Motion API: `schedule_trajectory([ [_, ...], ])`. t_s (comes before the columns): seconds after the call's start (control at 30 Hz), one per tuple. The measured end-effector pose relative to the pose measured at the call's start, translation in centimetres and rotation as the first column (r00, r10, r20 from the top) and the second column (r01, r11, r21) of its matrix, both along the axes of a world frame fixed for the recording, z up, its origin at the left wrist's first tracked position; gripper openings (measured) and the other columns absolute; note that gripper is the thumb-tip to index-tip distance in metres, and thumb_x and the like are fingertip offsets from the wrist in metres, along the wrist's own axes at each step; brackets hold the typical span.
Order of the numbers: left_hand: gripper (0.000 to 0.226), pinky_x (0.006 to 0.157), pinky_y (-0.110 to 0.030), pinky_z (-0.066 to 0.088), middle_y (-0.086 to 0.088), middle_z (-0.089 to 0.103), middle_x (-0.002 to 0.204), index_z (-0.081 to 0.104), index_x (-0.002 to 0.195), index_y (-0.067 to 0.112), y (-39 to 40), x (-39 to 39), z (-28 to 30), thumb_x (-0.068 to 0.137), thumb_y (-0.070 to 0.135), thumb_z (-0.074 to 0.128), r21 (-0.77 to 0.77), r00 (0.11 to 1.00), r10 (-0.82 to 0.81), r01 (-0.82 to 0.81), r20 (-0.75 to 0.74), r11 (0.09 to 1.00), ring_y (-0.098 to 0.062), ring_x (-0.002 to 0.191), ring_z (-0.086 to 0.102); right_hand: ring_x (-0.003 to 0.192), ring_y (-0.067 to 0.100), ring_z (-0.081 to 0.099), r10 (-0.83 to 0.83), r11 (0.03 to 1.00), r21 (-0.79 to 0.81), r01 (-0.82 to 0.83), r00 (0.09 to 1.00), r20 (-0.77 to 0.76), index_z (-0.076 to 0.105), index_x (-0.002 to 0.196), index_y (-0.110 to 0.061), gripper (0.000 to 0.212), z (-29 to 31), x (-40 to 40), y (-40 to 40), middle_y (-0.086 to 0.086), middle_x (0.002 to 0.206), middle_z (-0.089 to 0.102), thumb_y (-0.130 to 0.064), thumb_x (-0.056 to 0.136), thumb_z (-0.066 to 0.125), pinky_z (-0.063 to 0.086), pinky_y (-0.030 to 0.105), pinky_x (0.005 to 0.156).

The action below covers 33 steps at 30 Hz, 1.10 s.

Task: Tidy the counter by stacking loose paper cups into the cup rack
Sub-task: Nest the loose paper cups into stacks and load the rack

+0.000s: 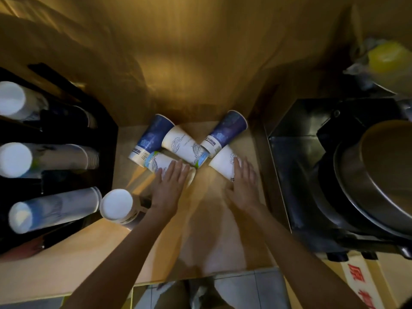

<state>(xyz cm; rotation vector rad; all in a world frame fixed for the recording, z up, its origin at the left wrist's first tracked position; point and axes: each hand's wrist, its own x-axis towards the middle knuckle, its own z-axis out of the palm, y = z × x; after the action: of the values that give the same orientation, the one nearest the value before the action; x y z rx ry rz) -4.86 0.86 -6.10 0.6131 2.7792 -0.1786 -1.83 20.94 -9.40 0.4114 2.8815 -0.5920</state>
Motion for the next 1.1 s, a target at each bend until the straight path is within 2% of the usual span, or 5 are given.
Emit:
schedule_trajectory([
  [0.3,0.075,0.117,-0.045,0.011,-0.013,0.017,0.153,0.008,0.144,0.015,0.8,-0.1,0.4,0.085,0.009,0.055,0.048,0.998,-0.065,0.065,0.004,0.997,-0.029,0.143,0.012,0.123,0.033,0.042,-0.153,0.976,-0.172,0.134,0.983,-0.101,0.039,0.131,-0.012,0.078,-0.7,0.6,-0.3,0.013,0.132,0.049,-0.029,0.063,0.075,0.030,0.046,0.107],
  [0.43,0.078,0.111,-0.042,0.024,-0.009,0.032,0.146,0.021,0.141,0.016,1.2,0.1,1.9,0.077,0.022,0.065,0.244,0.999,-0.034,0.026,0.029,0.970,-0.027,0.135,0.029,0.118,0.034,0.047,-0.238,0.954,-0.202,0.220,0.969,-0.068,0.040,0.130,-0.013,0.078,-0.6,1.4,-0.4,0.013,0.126,0.053,-0.035,0.064,0.075,0.036,0.043,0.099],
  [0.57,0.090,0.090,-0.039,0.045,-0.006,0.044,0.137,0.029,0.136,0.017,1.2,0.8,3.3,0.063,0.039,0.078,0.548,0.982,0.157,-0.191,0.109,0.814,-0.025,0.120,0.046,0.116,0.034,0.044,-0.314,0.939,-0.165,0.301,0.947,-0.059,0.041,0.127,-0.016,0.076,0.3,1.9,0.2,0.013,0.125,0.055,-0.050,0.067,0.071,0.030,0.040,0.097],
  [0.77,0.093,0.080,-0.027,0.041,-0.008,0.049,0.131,0.033,0.130,0.012,0.9,2.7,2.4,0.055,0.031,0.085,0.785,0.911,0.251,-0.410,0.328,0.464,-0.017,0.110,0.050,0.111,0.035,0.049,-0.434,0.877,-0.306,0.370,0.883,-0.178,0.045,0.127,-0.014,0.079,4.5,1.1,1.2,0.015,0.122,0.059,-0.054,0.064,0.073,0.046,0.042,0.090],
  [1.1,0.103,0.097,-0.040,0.047,-0.004,0.049,0.137,0.027,0.137,0.024,0.4,3.4,1.4,0.051,0.052,0.076,0.807,0.907,0.230,-0.420,0.354,0.415,-0.021,0.121,0.050,0.103,0.005,0.057,-0.505,0.580,-0.811,0.081,0.816,-0.280,0.034,0.132,-0.018,0.081,13.1,0.6,-2.1,0.001,0.125,0.052,-0.014,0.066,0.081,0.054,0.019,0.079],
])
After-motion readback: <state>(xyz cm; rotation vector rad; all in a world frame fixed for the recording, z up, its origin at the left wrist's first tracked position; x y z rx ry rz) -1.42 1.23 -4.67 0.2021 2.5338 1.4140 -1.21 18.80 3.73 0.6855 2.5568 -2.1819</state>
